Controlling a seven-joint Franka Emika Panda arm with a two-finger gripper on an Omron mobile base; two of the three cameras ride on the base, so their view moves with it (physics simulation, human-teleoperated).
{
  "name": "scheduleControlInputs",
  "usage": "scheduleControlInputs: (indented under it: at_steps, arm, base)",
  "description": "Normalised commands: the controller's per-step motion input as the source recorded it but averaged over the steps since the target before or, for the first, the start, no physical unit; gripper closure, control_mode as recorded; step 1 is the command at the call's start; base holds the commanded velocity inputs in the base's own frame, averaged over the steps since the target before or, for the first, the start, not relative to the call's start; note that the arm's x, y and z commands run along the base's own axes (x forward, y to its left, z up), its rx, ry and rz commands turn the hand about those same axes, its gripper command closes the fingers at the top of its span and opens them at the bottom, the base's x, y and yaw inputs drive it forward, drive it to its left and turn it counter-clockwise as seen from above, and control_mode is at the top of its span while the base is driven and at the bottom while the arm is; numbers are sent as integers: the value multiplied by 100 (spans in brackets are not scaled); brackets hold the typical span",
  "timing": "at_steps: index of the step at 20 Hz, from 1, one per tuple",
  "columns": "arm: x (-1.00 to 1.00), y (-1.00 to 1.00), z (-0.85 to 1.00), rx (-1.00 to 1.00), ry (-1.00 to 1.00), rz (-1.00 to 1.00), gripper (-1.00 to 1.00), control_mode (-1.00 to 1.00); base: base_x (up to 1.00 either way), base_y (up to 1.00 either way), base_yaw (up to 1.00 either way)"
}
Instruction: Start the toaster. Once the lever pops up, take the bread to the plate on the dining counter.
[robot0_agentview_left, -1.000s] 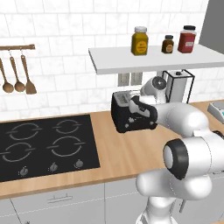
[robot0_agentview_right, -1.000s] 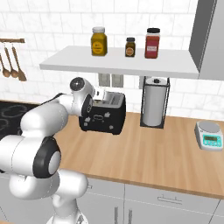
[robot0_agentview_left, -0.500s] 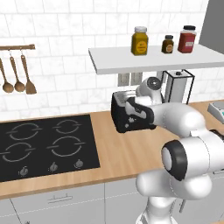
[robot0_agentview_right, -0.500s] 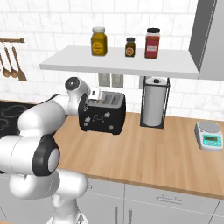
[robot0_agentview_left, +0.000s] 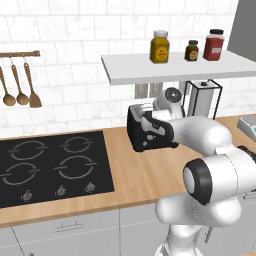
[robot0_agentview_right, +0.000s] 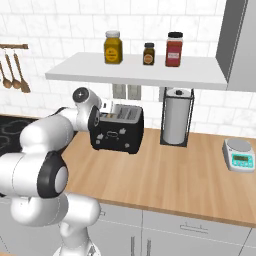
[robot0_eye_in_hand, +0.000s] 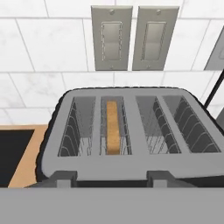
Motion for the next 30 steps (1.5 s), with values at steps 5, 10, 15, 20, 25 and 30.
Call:
scheduleControlInputs:
  at_steps: [5, 10, 15, 20, 25, 30]
  arm:
    - [8, 0, -1, 0, 0, 0, -100, -100]
    - [9, 0, -4, 0, 0, 0, -100, -100]
    - [4, 0, -5, 0, -1, 0, -100, -100]
    - [3, 0, -11, 0, -1, 0, -100, -100]
    - [0, 0, -8, 0, -1, 0, -100, -100]
    - [3, 0, -5, 0, -2, 0, -100, -100]
  base:
    - [0, 0, 0]
    - [0, 0, 0]
    - [0, 0, 0]
    - [0, 0, 0]
    - [0, 0, 0]
    - [0, 0, 0]
